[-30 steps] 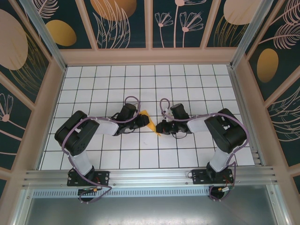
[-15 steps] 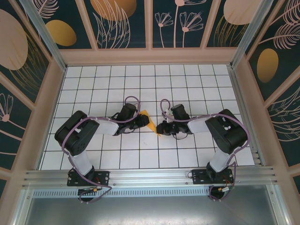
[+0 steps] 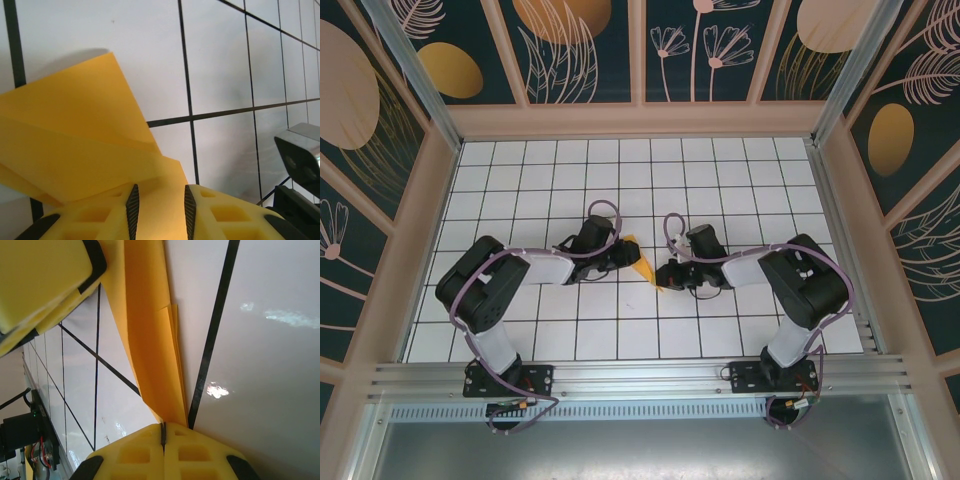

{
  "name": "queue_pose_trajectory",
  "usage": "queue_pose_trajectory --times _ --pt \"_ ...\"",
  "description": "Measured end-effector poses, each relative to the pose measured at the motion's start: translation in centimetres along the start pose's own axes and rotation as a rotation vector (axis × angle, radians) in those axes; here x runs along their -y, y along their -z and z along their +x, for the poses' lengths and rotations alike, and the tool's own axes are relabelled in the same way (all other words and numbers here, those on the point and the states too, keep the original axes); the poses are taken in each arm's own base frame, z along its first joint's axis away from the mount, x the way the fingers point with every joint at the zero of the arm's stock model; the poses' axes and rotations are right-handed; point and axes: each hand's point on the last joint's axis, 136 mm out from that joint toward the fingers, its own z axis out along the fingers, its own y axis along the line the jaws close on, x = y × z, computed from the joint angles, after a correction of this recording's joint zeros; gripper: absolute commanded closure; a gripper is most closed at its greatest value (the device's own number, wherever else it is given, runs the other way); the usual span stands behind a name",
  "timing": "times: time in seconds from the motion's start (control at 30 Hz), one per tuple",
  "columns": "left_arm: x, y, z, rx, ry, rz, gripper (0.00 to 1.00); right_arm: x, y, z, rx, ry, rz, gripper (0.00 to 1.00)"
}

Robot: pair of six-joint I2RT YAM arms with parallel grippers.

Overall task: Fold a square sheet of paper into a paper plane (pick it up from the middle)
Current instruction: Fold the wing for the fifth time at the center of the table.

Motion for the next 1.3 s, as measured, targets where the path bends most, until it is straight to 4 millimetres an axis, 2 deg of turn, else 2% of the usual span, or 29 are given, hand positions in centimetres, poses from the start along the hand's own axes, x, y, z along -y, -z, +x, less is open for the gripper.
queue_pose_trajectory --times 0.33,0.7,0.93,1.3 --pt "2.1 1.3 -1.3 0.052 -0.036 0.061 0.63 0.4 0.6 0.0 0.016 -0.075 -0.038 1.00" --pt "0.9 1.7 0.9 0.032 -0.037 0.102 0.61 0.6 0.8 0.0 0.007 -0.120 -0.055 1.00" --pt "0.8 2.6 1.0 0.070 -0.039 0.120 0.62 0.6 0.8 0.0 0.003 -0.124 -0.065 1.00" --pt "0.0 2.8 1.3 0.090 -0.031 0.116 0.65 0.6 0.8 0.0 -0.007 -0.133 -0.080 1.00"
